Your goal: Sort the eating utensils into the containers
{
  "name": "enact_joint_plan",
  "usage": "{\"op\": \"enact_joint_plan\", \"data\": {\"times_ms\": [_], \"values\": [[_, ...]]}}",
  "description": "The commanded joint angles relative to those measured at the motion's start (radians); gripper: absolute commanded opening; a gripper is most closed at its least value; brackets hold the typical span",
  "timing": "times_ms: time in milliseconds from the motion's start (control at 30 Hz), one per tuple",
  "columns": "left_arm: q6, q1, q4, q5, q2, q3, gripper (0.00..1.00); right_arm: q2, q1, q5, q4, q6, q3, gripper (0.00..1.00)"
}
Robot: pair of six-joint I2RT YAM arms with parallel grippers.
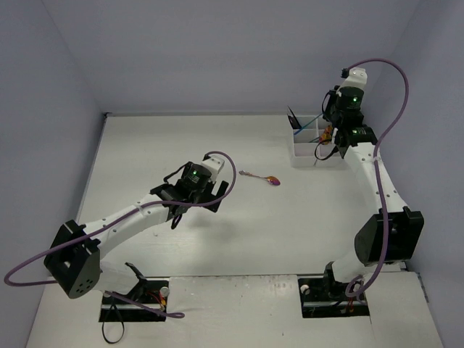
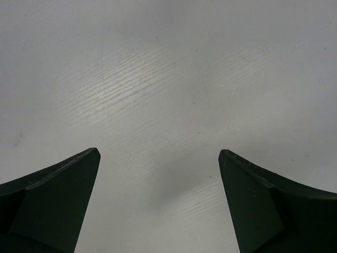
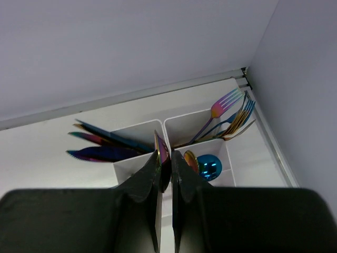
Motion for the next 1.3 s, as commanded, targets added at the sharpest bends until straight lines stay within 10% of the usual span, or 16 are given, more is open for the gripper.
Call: {"op": "enact_joint_plan", "data": {"times_ms": [0,500,1267], "values": [[-0.034,0.003,0.008,-0.013,-0.047,0.004,0.95,0.06,-0.03,0.074,0.176,-0.018,0.053,0.0],[-0.012,0.002,-0.018,0.054,-0.04,0.023,0.95,0.241,-0.041,-0.003,0.266,0.018,0.028,0.03],[0.391,0.004,-0.037,0.384,0.41,0.484,0.94,-0.136,-0.048,-0.114,0.119,0.099,-0.181,0.7]]}}
